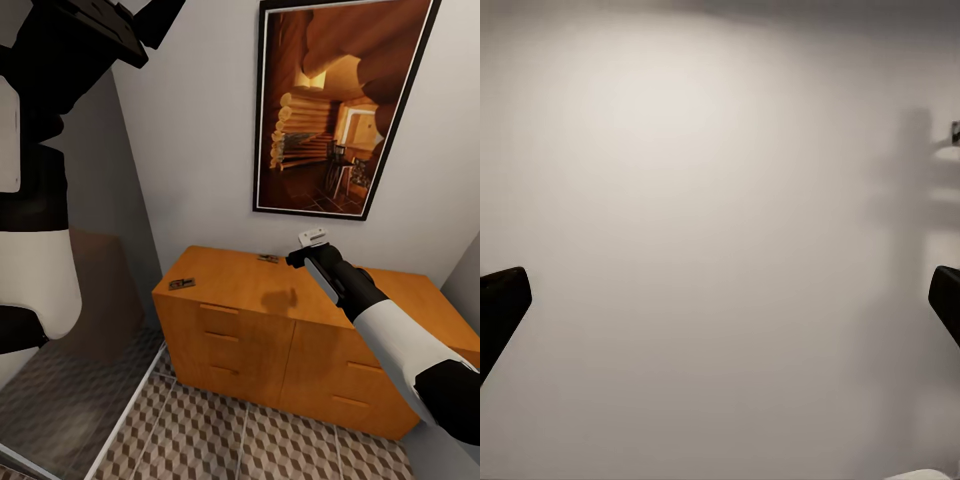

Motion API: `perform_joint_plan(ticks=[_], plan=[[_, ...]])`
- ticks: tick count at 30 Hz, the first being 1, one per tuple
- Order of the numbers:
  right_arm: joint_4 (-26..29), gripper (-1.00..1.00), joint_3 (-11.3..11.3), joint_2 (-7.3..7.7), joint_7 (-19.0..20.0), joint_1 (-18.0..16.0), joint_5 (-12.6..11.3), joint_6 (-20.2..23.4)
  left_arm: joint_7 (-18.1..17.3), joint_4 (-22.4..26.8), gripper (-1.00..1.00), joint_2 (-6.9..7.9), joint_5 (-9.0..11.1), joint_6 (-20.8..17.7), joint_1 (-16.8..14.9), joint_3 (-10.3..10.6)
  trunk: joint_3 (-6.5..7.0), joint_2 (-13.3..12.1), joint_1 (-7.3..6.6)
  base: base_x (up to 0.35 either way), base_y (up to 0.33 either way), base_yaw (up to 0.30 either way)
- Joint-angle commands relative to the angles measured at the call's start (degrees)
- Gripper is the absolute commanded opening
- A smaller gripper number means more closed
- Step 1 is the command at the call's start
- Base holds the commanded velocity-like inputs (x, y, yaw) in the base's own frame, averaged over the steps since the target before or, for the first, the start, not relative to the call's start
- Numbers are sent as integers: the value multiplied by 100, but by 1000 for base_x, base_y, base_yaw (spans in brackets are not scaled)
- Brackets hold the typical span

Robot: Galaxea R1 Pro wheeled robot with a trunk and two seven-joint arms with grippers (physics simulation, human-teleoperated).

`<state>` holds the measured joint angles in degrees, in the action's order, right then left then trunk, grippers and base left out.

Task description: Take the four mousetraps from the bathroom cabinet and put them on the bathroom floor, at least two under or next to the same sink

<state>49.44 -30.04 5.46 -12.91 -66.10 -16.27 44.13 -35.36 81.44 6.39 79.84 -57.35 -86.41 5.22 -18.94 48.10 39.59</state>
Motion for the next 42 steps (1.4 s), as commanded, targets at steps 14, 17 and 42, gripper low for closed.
perform_joint_plan(ticks=[14, 17, 42], plan=[[-12, 100, -35, 6, -54, -8, -62, -27, -16, -5, 100, 2, -3, -13, -7, 13, -8, 6, 2, 196, 0, 0], [-14, 100, -36, 2, -54, -7, -65, -63, -19, -5, 100, 2, -3, -13, -7, 13, -8, 6, 2, 110, 0, 0], [36, 100, -29, 8, -54, 139, -52, -264, -25, -5, 100, -6, -3, -18, -7, 11, -8, 6, 2, 72, 0, 0]])
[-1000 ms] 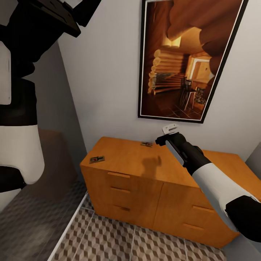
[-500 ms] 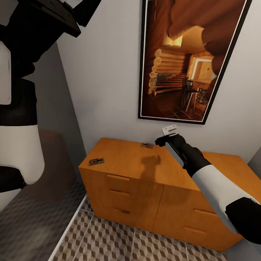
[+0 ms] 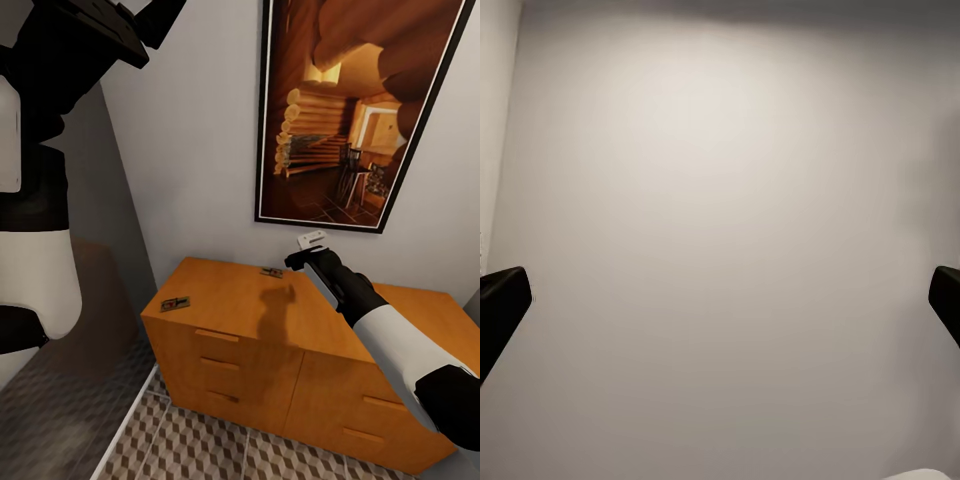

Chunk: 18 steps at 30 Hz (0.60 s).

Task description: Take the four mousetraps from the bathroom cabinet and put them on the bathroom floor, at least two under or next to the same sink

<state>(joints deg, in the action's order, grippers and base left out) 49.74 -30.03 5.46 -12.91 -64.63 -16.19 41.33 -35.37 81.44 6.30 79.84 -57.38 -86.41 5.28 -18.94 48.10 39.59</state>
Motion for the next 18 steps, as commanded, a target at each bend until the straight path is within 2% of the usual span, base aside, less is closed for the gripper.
perform_joint_plan(ticks=[1, 3, 5, 8, 10, 12, 18], plan=[[8, 100, -29, 7, -54, -7, -60, 17, -25, -5, 100, 3, -3, -16, -7, 6, -8, 6, 1, 31, 0, 0], [8, 100, -29, 7, -54, -7, -60, 16, -24, -5, 100, 3, -3, -17, -7, 7, -8, 6, 1, 22, 0, 0], [-36, 100, -95, -58, -113, 13, -131, 51, -68, -21, 100, 53, 60, -57, 58, -59, -8, 6, 1, 0, 0, 0], [-36, 100, -191, -62, -112, 13, -172, 51, -69, -18, 100, 50, 156, -57, 155, -155, -8, 6, 1, 0, 0, 0], [-35, 100, -181, -62, -112, 13, -173, 51, -77, -8, 100, 46, 184, -54, 88, -220, -8, 6, 1, 0, 0, 0], [-26, 100, -180, -66, -106, 44, -170, 39, -92, -23, 100, 111, 208, -52, 32, -284, -8, 6, 1, 0, 0, 0], [167, 100, -200, -130, -115, 238, -130, -136, -92, -197, 100, 270, 389, -46, 227, -477, -8, 6, 1, 0, 0, 0]])
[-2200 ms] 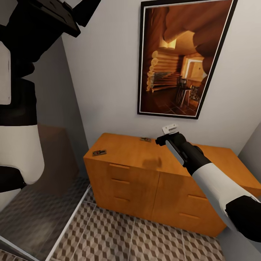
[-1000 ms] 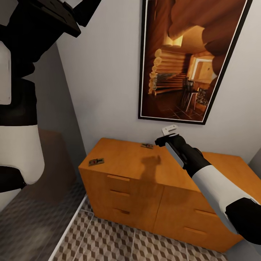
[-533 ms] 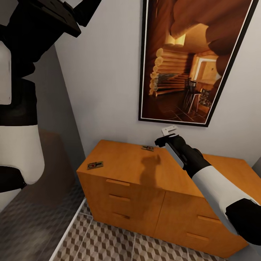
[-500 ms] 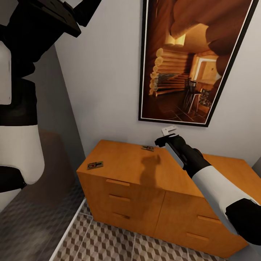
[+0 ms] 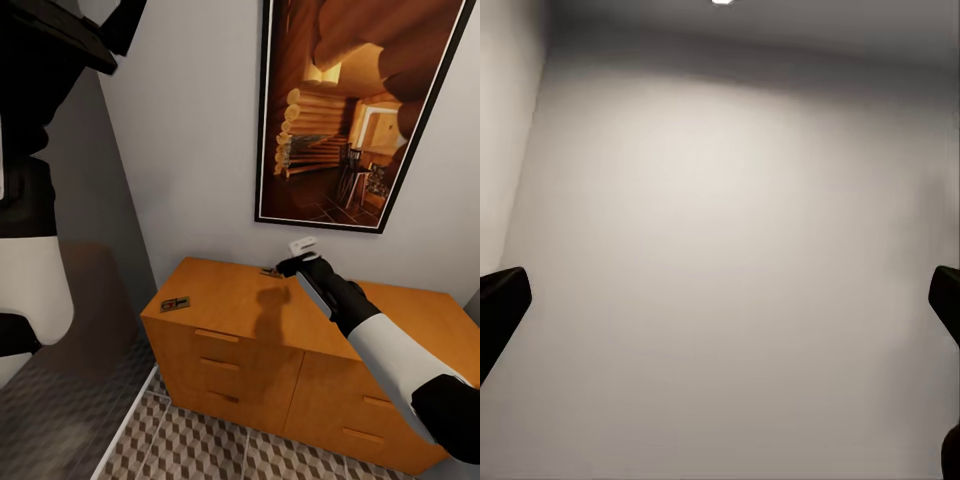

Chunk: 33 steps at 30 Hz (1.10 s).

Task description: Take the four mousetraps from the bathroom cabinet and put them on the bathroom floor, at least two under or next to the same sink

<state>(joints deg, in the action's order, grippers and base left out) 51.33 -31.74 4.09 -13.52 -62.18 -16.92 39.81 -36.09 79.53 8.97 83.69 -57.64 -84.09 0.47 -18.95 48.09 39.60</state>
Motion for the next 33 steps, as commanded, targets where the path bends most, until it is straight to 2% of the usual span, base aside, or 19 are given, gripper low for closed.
perform_joint_plan(ticks=[1, 7, 23, 28, 33], plan=[[40, 100, -35, -1, -63, 25, -50, -9, -17, -38, 100, 36, 34, -18, 26, -29, -8, 6, 1, 0, 0, 0], [233, 100, -139, 4, -79, 219, -14, -36, -3, -232, 100, 136, 214, -20, 219, -221, -8, 6, 1, 0, 0, 0], [745, 100, -179, 15, -64, 736, -9, -12, 6, -747, 100, 282, 643, 53, 734, 297, -8, 6, 1, 0, 0, 0], [906, 100, -184, 0, -65, 742, -3, 8, 1, -909, 100, 301, 477, 213, 896, 459, -8, 6, 1, 0, 0, 0], [1067, 100, -190, -4, -80, 747, -9, 21, -20, -1070, 100, 238, 282, 384, 1058, 621, -8, 6, 1, 0, 0, 0]])
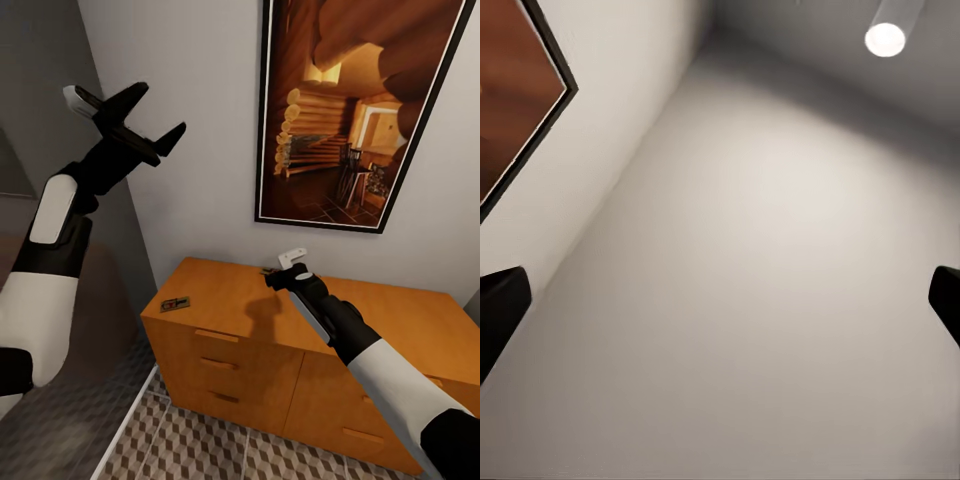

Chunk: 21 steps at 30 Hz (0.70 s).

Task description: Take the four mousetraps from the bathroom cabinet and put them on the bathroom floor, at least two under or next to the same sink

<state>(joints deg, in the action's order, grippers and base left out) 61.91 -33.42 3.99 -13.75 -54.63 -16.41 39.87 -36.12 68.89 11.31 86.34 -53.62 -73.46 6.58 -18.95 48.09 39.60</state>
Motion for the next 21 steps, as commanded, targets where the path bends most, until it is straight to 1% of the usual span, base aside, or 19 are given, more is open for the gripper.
perform_joint_plan(ticks=[1, 6, 10, 11, 15, 21], plan=[[40, 100, -23, 6, -60, -7, -61, 17, -21, -39, 100, -2, -22, 16, 26, 42, -8, 6, 1, 0, 0, 0], [201, 100, -27, 15, -70, -9, -56, 24, -32, -135, 100, -15, -212, 186, 174, 204, -8, 6, 1, 0, 0, 0], [329, 100, -39, 28, -76, -11, -11, 23, -31, -133, 100, 12, -349, 317, 177, 333, -8, 6, 1, 0, 0, 0], [368, 100, -43, 30, -76, -9, 8, 24, -30, -127, 100, 26, -604, 2163, 178, 3974, -8, 6, 1, 0, 0, 0], [374, 100, -53, 32, -77, -11, 108, 27, -30, -120, 100, 99, -624, 2244, 178, 3988, -8, 6, 1, 0, 0, 0], [393, 100, -68, 14, -76, -9, 431, 130, -84, -191, 100, 255, -600, 2275, 181, 3964, -8, 6, 1, 0, 0, 0]])
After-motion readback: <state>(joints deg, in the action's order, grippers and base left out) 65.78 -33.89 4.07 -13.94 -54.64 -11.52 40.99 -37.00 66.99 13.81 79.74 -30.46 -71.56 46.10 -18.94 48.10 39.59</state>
